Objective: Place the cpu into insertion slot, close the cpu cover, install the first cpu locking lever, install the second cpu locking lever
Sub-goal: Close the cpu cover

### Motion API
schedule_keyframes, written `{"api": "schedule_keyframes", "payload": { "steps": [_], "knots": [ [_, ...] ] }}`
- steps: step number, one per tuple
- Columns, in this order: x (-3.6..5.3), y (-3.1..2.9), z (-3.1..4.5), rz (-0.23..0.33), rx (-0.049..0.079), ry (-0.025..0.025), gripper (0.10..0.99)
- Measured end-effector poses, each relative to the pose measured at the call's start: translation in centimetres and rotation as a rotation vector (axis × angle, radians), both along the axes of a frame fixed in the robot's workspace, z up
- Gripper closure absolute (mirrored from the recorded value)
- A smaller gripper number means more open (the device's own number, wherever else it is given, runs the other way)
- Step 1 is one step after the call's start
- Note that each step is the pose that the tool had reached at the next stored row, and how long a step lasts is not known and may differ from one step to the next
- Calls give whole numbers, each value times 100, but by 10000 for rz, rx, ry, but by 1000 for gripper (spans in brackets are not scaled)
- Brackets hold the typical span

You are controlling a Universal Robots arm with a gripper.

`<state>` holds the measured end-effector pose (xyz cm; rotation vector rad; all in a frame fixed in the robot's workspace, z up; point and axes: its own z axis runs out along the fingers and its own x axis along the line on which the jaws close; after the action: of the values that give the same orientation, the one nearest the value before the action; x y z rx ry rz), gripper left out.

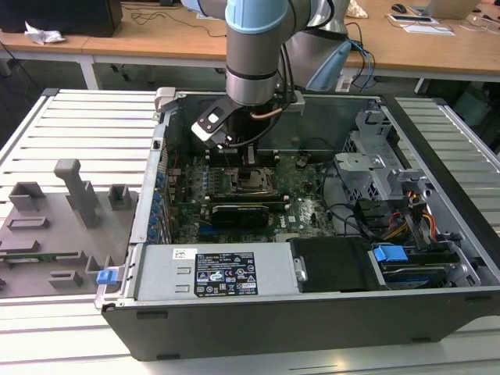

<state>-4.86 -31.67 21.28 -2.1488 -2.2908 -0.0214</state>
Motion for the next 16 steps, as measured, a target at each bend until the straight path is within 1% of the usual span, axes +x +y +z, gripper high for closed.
{"api": "schedule_keyframes", "payload": {
  "steps": [4, 5, 9, 10, 11, 12, 13, 15, 16],
  "knots": [
    [-11, -1, -45, 40, -3, 1, 929],
    [6, -1, -58, 50, -8, 7, 929],
    [137, -2, -101, 73, -11, 5, 929],
    [139, -3, -102, 74, -9, 4, 929],
    [138, -4, -92, 73, -12, 5, 929],
    [141, 0, -80, 73, -2, -4, 929],
    [142, 3, -51, 73, 12, -10, 929],
    [132, 0, 24, 74, -1, -1, 929],
    [108, 1, 36, 75, -1, -3, 929]
  ]
}}
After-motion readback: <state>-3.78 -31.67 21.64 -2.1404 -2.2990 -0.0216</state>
